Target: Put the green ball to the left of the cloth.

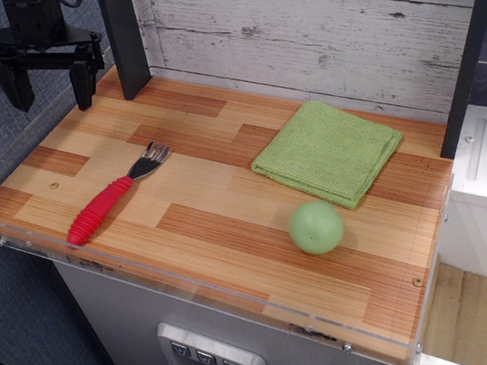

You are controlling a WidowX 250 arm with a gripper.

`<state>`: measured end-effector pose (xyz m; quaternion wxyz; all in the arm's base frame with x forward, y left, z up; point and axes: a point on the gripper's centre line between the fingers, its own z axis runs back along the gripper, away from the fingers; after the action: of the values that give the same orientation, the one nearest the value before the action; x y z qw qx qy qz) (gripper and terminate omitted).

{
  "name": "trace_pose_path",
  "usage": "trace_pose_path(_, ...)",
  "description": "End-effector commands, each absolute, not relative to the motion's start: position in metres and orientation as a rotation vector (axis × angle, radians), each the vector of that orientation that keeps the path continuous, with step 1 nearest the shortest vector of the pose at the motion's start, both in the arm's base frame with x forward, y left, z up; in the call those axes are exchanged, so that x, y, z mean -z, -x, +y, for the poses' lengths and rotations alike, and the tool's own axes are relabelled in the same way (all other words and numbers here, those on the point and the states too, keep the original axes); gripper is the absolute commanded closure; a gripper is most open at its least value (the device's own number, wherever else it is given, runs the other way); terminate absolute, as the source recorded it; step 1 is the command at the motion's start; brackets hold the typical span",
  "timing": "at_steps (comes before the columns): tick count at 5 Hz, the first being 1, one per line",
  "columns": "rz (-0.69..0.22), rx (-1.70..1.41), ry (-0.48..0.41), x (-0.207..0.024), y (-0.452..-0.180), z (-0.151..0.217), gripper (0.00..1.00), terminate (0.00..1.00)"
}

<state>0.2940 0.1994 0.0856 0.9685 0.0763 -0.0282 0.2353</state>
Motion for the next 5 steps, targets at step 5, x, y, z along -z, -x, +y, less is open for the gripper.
trace_pose_path(5, -0.094, -0.366, 0.059, -0.108, -0.275, 0.039, 0.0, 0.0)
